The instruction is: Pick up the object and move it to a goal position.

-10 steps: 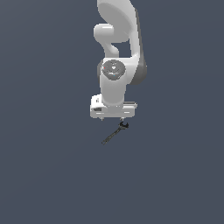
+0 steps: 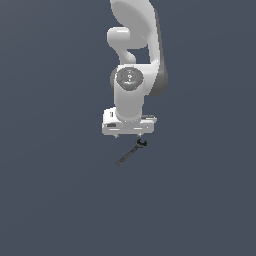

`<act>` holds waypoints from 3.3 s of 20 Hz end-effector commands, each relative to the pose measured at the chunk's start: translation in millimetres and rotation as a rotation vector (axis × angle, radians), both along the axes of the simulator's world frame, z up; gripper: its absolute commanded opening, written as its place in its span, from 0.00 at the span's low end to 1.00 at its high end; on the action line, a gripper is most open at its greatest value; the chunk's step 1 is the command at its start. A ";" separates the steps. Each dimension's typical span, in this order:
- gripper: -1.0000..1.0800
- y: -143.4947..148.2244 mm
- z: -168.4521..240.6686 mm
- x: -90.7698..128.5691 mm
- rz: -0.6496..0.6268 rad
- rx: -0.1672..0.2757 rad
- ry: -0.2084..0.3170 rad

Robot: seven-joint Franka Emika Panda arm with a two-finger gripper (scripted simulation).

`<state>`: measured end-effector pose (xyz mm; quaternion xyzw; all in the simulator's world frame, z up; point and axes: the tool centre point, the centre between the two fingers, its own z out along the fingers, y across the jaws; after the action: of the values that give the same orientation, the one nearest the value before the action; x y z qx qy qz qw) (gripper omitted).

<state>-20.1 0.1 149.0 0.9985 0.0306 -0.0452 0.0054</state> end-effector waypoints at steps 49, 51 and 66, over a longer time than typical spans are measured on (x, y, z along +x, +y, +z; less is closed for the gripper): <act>0.96 15.7 -86.4 -4.5 -0.929 -0.030 -0.083; 0.96 15.7 -88.4 -4.8 -0.952 -0.031 -0.086; 0.96 15.6 -107.2 -5.9 -0.985 -0.032 -0.089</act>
<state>-25.4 15.9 47.5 0.8953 -0.4454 0.0001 -0.0002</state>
